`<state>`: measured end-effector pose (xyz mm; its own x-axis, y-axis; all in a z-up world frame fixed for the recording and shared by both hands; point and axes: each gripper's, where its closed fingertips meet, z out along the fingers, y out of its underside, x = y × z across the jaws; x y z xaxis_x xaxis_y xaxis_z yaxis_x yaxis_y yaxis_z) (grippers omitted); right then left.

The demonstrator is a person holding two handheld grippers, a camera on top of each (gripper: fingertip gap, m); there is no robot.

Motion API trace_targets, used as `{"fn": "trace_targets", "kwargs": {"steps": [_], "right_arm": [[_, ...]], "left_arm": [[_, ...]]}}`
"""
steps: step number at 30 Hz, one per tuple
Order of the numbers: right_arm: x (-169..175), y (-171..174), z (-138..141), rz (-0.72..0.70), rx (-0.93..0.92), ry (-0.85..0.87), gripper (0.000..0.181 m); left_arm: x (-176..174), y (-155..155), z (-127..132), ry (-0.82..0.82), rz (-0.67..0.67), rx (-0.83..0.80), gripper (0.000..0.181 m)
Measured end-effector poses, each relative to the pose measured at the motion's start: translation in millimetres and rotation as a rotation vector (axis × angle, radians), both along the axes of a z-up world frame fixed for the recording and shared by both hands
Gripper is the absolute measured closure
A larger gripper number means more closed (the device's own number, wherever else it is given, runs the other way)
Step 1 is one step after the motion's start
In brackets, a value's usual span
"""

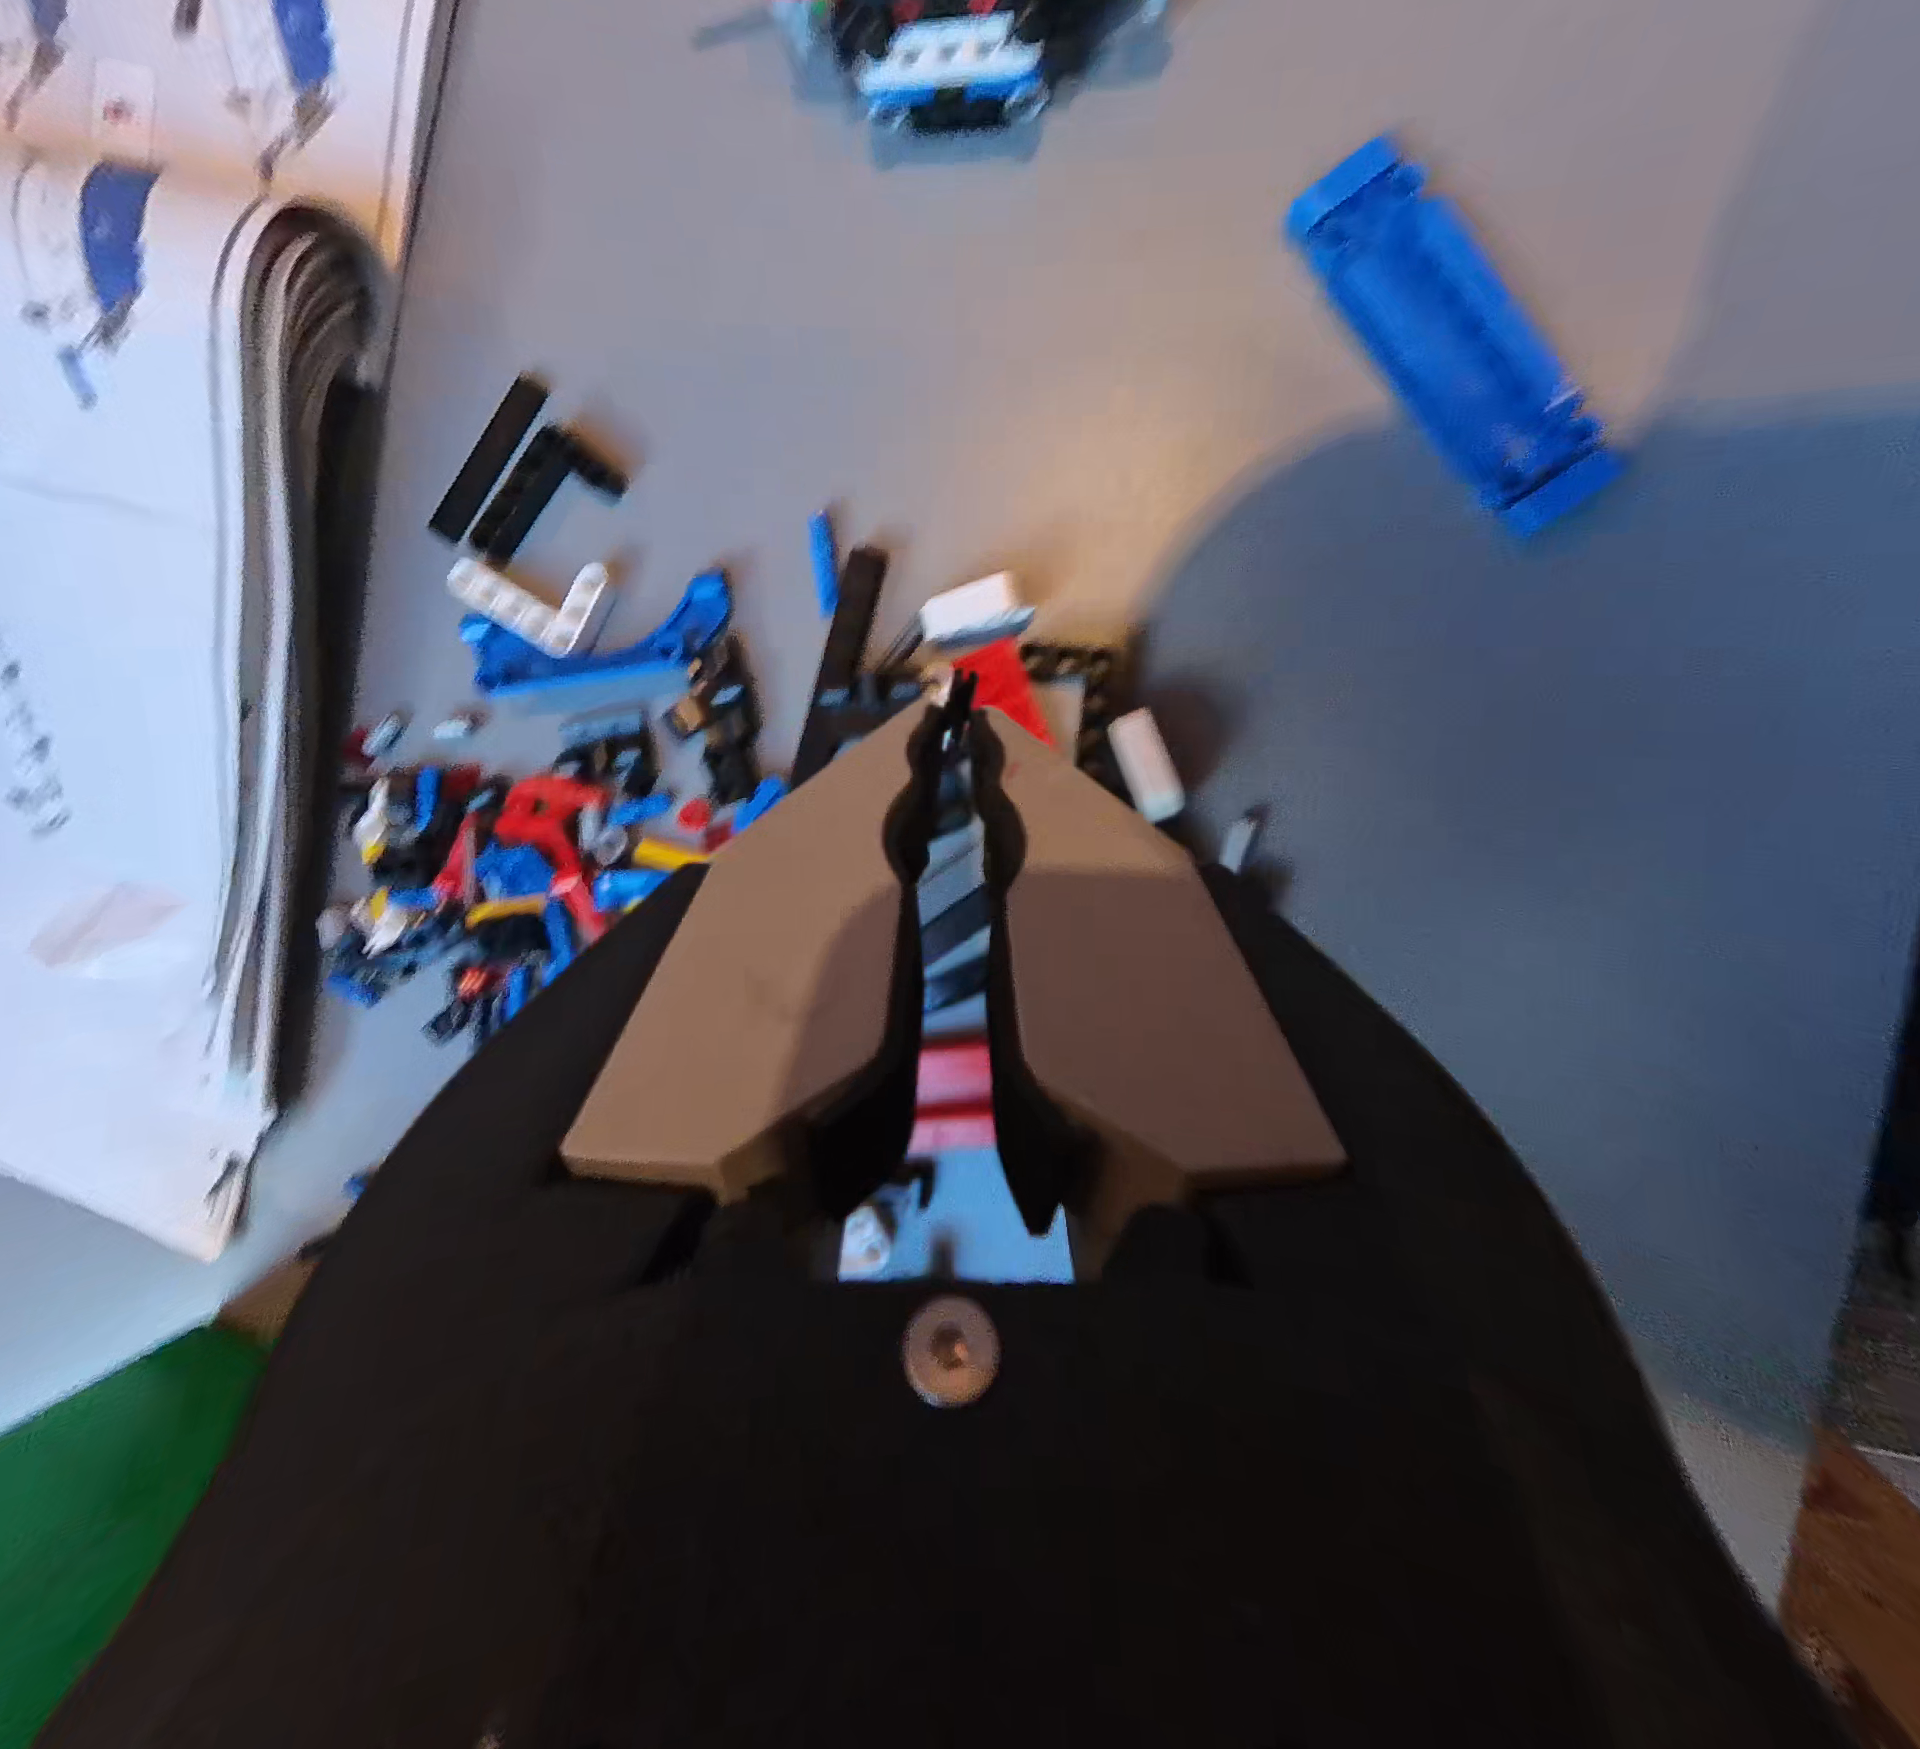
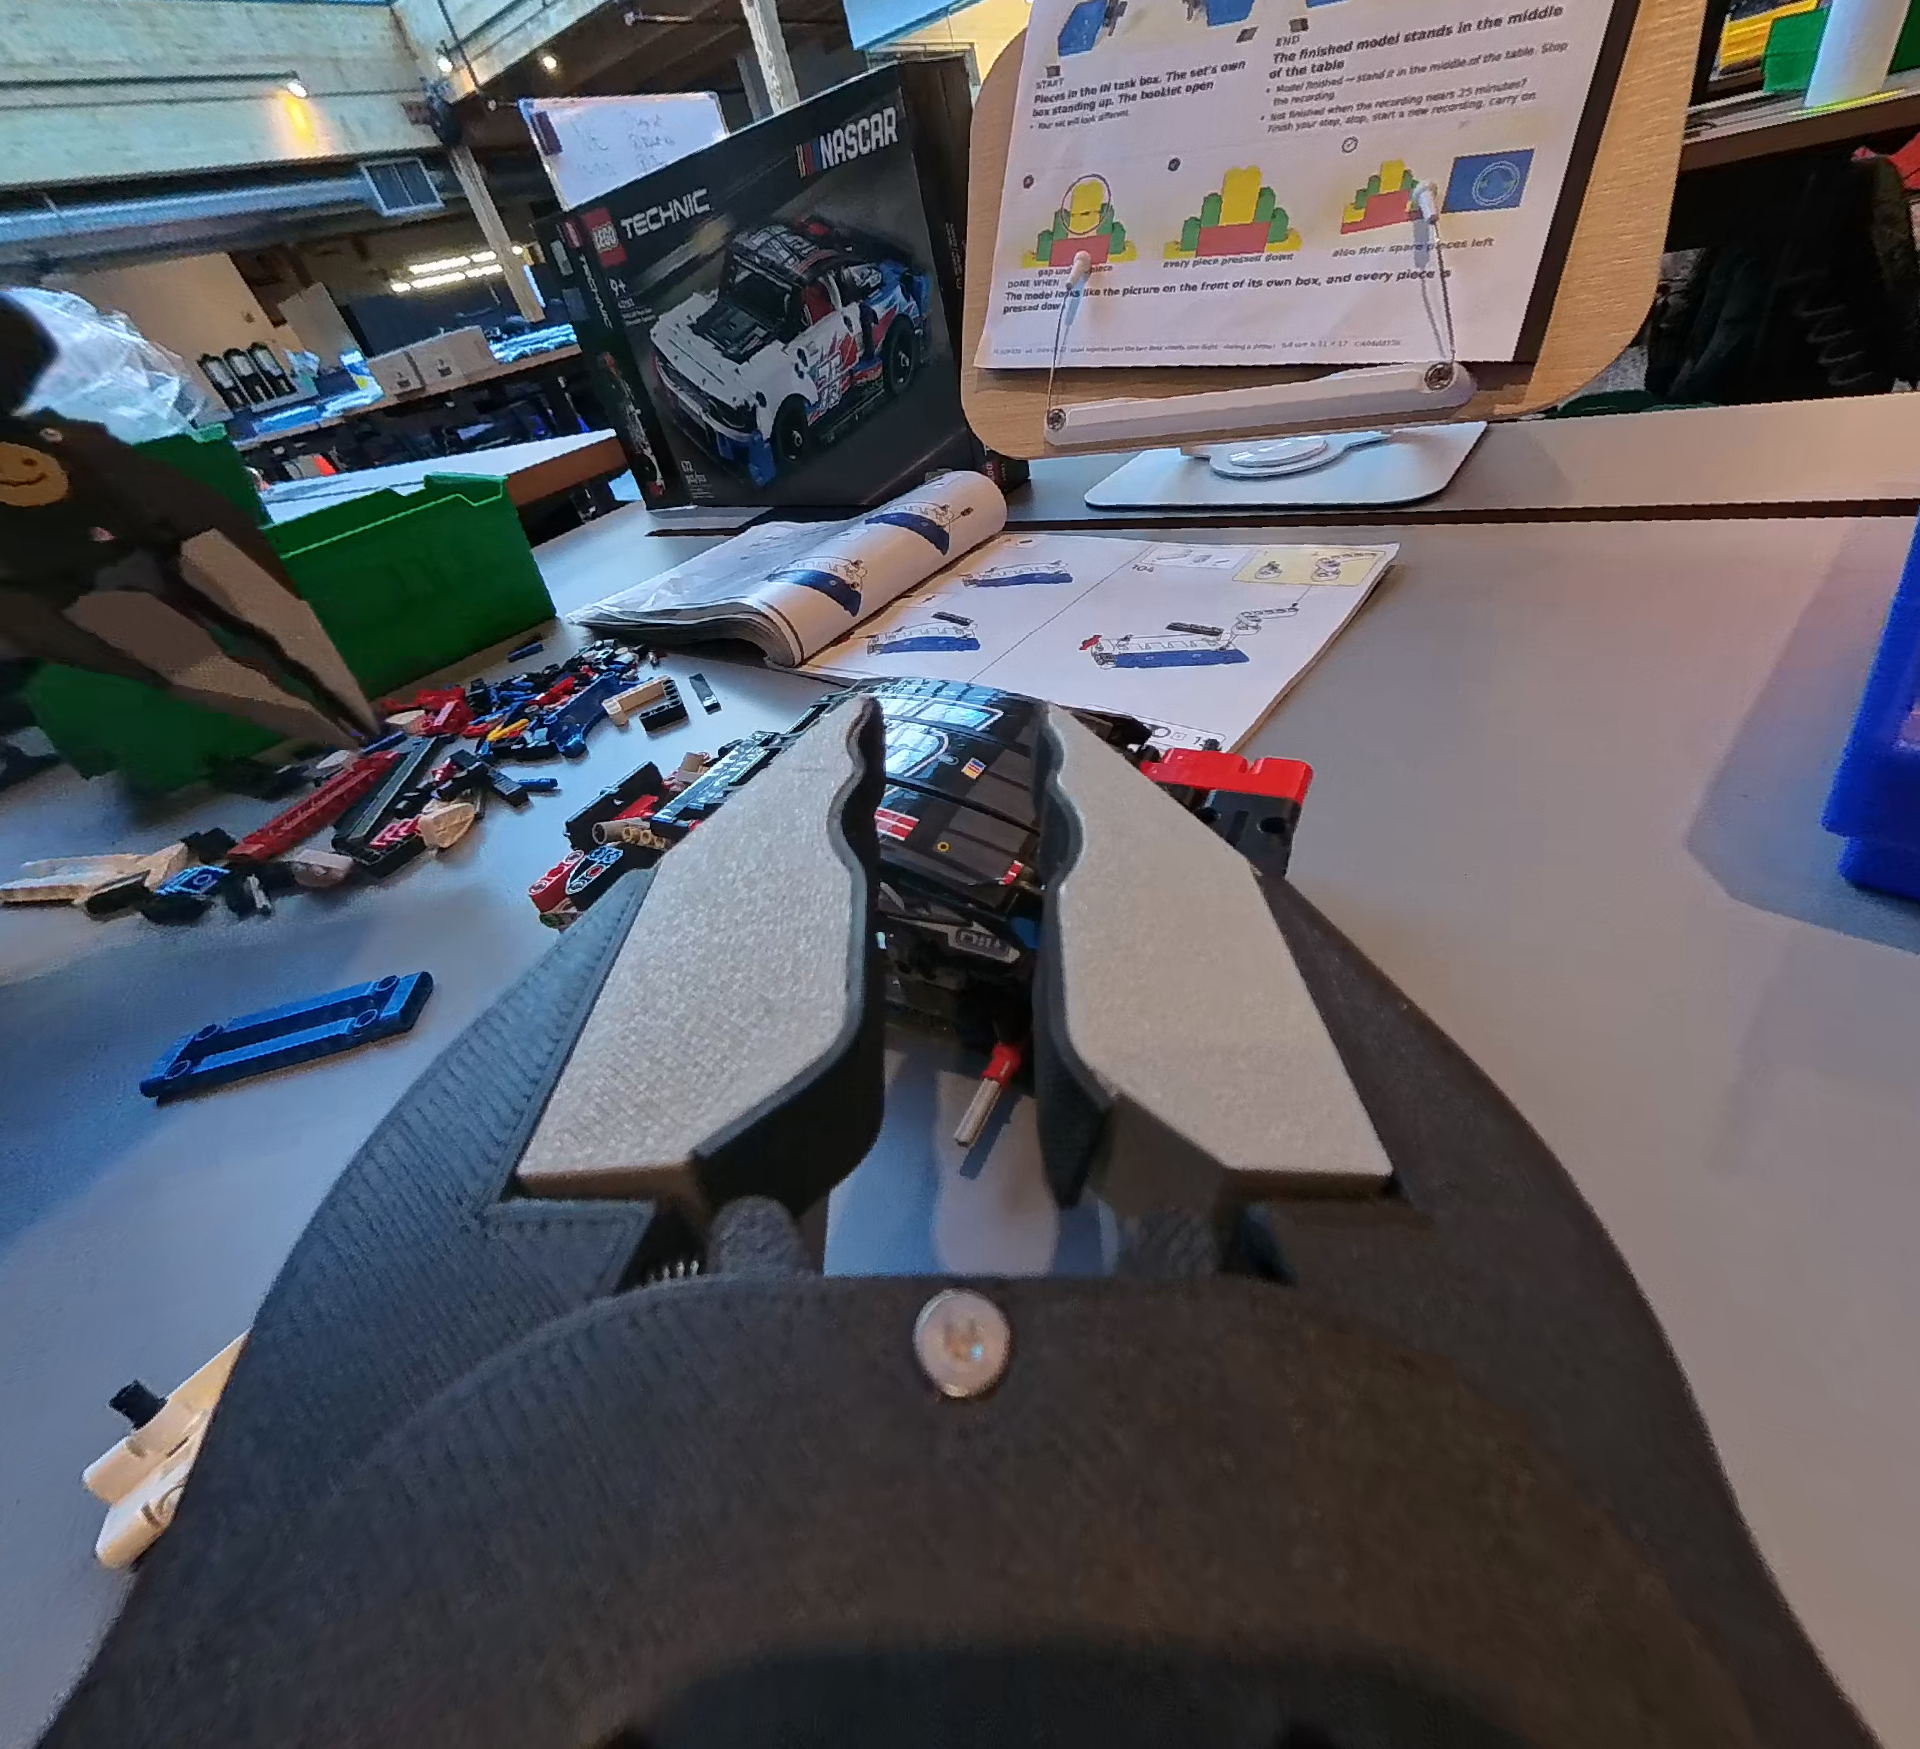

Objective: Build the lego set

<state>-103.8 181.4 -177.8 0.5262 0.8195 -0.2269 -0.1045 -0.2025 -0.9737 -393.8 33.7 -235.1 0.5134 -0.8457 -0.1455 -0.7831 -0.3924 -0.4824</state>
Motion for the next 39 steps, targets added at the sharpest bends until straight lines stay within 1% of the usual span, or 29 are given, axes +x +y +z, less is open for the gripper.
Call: {"fn": "trace_targets", "kwargs": {"steps": [3,5,9,11,12,19,22,25,28,29,31,33,35,37,39], "right_arm": [[-0.1,0.3,-0.1,0.000,-0.001,0.000,0.157],[-0.2,0.3,-0.2,0.001,-0.002,0.000,0.157],[0.3,0.1,0.2,-0.002,0.002,0.002,0.157],[0.1,0.3,-0.2,0.001,-0.003,0.003,0.157],[-0.1,0.4,-0.4,0.003,-0.006,0.004,0.157],[-0.9,0.3,0.4,0.017,-0.009,0.016,0.156],[-0.3,0.5,0.9,0.016,-0.012,0.022,0.156],[0.2,1.2,1.3,0.020,-0.019,0.033,0.156],[0.5,2.1,1.8,0.019,-0.020,0.039,0.155],[1.1,2.3,2.5,0.017,-0.017,0.043,0.155],[3.0,2.8,4.5,0.011,-0.011,0.055,0.155],[5.6,3.2,7.1,0.004,-0.006,0.069,0.155],[8.8,3.2,10.6,-0.006,0.005,0.086,0.155],[12.2,2.6,14.5,-0.015,0.017,0.104,0.154],[15.1,2.1,16.9,-0.021,0.022,0.119,0.154]], "left_arm": [[39.2,-1.8,-1.5,-0.074,-0.056,0.004,0.180],[63.3,-4.8,-7.6,-0.108,-0.094,-0.020,0.179],[85.3,-7.9,-28.1,-0.087,-0.113,-0.035,0.179],[81.8,-11.0,-42.3,-0.032,-0.118,-0.042,0.179],[81.8,-10.9,-44.5,-0.032,-0.116,-0.035,0.179],[83.9,-12.1,-45.0,-0.049,-0.090,-0.059,0.178],[83.8,-14.3,-43.8,-0.092,-0.048,-0.075,0.164],[83.2,-17.9,-38.9,-0.157,-0.031,-0.067,0.162],[76.3,-10.8,-26.9,-0.200,0.008,-0.060,0.159],[73.8,-3.3,-18.3,-0.216,0.024,-0.044,0.159],[68.4,22.8,6.3,-0.252,0.063,0.030,0.159],[60.5,62.4,32.5,-0.272,0.132,0.109,0.159],[53.1,110.5,54.3,-0.270,0.202,0.182,0.155],[47.2,159.4,65.5,-0.262,0.244,0.241,0.156],[34.7,200.3,60.7,-0.213,0.293,0.242,0.156]]}}
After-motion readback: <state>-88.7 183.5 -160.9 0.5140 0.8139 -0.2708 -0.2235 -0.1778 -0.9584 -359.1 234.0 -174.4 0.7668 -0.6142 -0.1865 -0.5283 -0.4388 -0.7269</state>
